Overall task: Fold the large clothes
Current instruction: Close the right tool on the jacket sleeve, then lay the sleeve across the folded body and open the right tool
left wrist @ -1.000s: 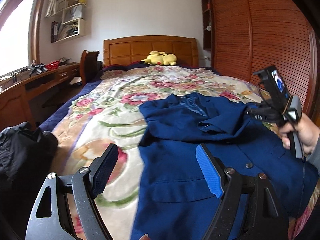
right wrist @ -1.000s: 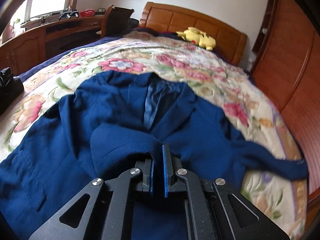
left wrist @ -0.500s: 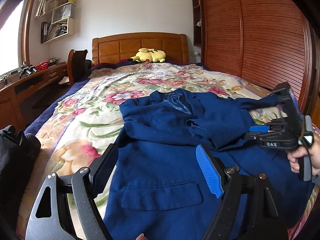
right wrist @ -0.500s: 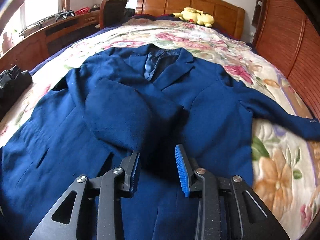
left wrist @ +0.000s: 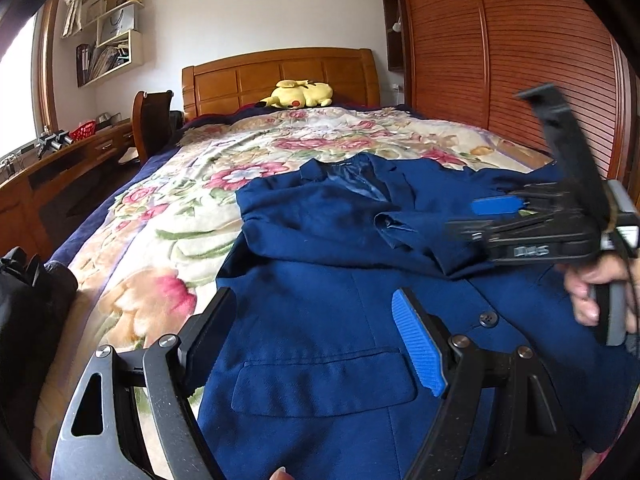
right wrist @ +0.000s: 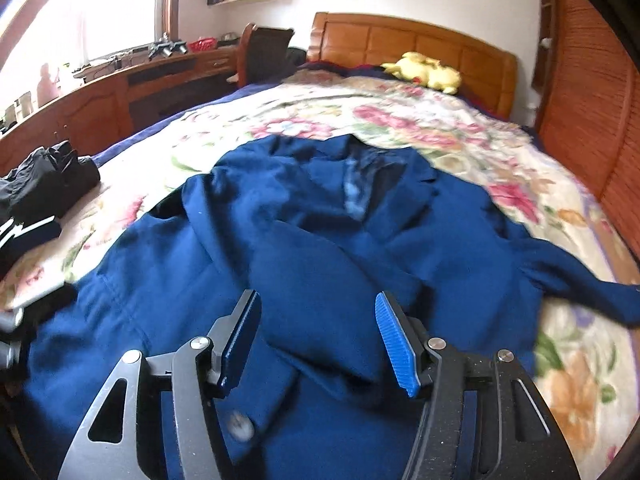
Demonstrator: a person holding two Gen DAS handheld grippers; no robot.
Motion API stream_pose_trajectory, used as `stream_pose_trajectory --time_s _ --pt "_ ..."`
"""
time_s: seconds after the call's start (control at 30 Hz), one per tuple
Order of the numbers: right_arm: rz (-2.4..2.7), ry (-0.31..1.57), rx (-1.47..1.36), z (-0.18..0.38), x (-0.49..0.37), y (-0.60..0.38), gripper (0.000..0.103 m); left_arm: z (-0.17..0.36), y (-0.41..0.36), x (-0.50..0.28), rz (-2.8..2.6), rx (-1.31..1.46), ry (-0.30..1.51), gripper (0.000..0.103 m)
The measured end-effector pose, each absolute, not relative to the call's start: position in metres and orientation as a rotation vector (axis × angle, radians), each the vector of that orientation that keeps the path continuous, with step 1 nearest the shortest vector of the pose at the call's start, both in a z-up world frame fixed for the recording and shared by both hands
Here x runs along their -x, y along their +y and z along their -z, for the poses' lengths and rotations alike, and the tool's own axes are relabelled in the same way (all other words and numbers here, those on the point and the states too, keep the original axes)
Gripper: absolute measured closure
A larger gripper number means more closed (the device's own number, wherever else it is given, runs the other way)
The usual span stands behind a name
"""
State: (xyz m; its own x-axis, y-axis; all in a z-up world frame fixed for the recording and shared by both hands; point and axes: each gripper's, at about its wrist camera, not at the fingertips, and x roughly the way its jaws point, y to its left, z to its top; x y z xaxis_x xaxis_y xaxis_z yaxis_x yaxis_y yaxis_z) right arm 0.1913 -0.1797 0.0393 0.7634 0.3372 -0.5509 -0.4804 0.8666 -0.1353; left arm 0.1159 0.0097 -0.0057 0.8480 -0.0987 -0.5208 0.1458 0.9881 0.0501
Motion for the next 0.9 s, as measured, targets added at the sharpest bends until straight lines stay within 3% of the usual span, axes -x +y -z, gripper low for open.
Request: stream_pose_trajectory --time_s 0.23,0.57,0.6,0.67,0.73,0.83,0.9 --pt "-0.467 0.632 0.329 -0.003 -0.218 -0.164 0.041 0.012 0.011 -0.116 0.131 -0.093 0.560 0.022" --pt "-0.497 0.647 0.169 0.012 -0.230 -0.199 0.043 0.018 0.010 -0.119 0.145 -0.096 0.579 0.022" --pt "-0.491 0.646 0.173 0.012 -0.229 -0.200 0.047 0.018 0.010 -0.118 0.145 -0.094 0.574 0.022" --pt "-0.479 0.634 0.185 0.010 -0.227 -0.202 0.071 0.018 0.012 -0.118 0.144 -0.088 0.569 0.022" --pt "-0.476 0.620 0.181 0.004 -0.223 -0.206 0.083 0.019 0.014 -0.118 0.140 -0.079 0.564 0.022" --pt "-0.454 0.591 0.163 -0.010 -0.217 -0.216 0.092 0.019 0.016 -0.117 0.135 -0.070 0.559 0.022" --pt "-0.430 0.566 0.156 -0.019 -0.210 -0.227 0.092 0.019 0.016 -0.117 0.133 -0.070 0.557 0.022"
